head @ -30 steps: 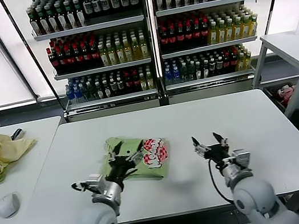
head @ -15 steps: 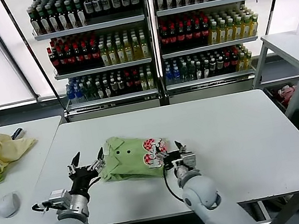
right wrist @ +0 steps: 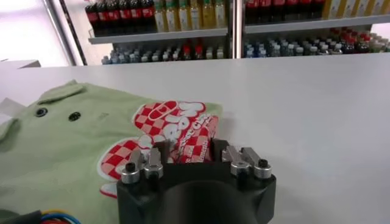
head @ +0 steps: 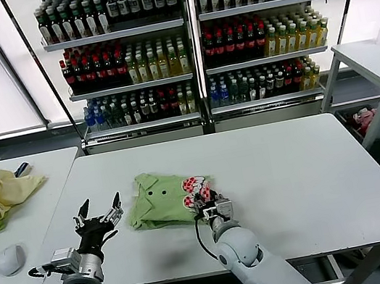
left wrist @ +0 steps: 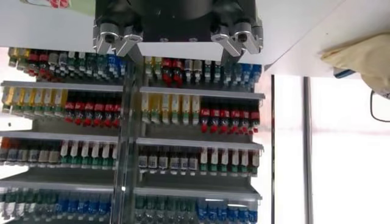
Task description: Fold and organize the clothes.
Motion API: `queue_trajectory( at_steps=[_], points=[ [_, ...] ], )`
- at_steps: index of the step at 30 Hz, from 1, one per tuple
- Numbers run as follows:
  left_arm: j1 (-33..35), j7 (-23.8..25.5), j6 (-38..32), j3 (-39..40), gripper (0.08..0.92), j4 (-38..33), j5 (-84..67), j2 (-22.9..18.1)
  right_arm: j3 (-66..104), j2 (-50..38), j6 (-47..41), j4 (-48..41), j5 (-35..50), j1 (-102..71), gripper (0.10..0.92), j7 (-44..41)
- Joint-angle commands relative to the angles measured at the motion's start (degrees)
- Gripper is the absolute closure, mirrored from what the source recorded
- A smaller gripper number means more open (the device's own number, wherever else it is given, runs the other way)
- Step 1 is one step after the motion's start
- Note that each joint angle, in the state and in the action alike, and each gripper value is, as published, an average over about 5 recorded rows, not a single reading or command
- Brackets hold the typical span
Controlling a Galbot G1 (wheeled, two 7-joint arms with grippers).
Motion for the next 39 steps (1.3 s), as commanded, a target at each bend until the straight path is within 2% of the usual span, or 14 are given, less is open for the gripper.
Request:
queue_trajectory(
  at_steps=[1, 8, 12, 20, 25, 28, 30, 39],
  points=[
    [0.7, -0.2, -0.2, -0.9, 0.177, -0.1, 0.1, 0.4, 0.2, -1.7, -1.7, -1.6, -0.5, 1.6, 0.568, 0.2],
    [0.6, -0.1, -0.2, -0.6, 0.177, 0.1, 0.2, 0.4, 3.2, -7.2, -4.1, -2.7, -2.9, 4.5, 0.775, -5.7],
    [0.9, -0.1, -0.1, -0.6, 0.177, -0.2, 0.2, 0.6, 5.8, -11.2, -4.6, -3.0, -6.1, 6.5, 0.856, -11.5],
    [1.5, 0.0, -0.1, -0.5, 0.177, -0.4, 0.7, 0.7, 10.4, -18.3, -1.5, -5.1, -13.2, 9.0, 0.871, -22.8],
    [1.5, 0.1, -0.1, 0.0, 0.177, -0.5, 1.6, 0.4, 12.9, -20.1, 3.4, -1.1, -13.5, 6.4, 0.871, -23.3],
    [1.6, 0.3, -0.1, 0.4, 0.177, -0.7, 1.8, 0.1, 14.7, -20.6, 8.3, 3.9, -13.3, 2.7, 0.845, -20.2],
    [1.7, 0.4, -0.1, 0.7, 0.177, -1.0, 2.0, -0.2, 16.1, -20.8, 11.0, 7.7, -13.4, -0.6, 0.799, -18.1],
    [3.0, 1.6, -0.2, 2.2, 0.177, -2.9, 3.7, -1.6, 25.6, -21.3, 12.9, 20.1, -13.4, -16.3, 0.540, -16.3]
  ],
)
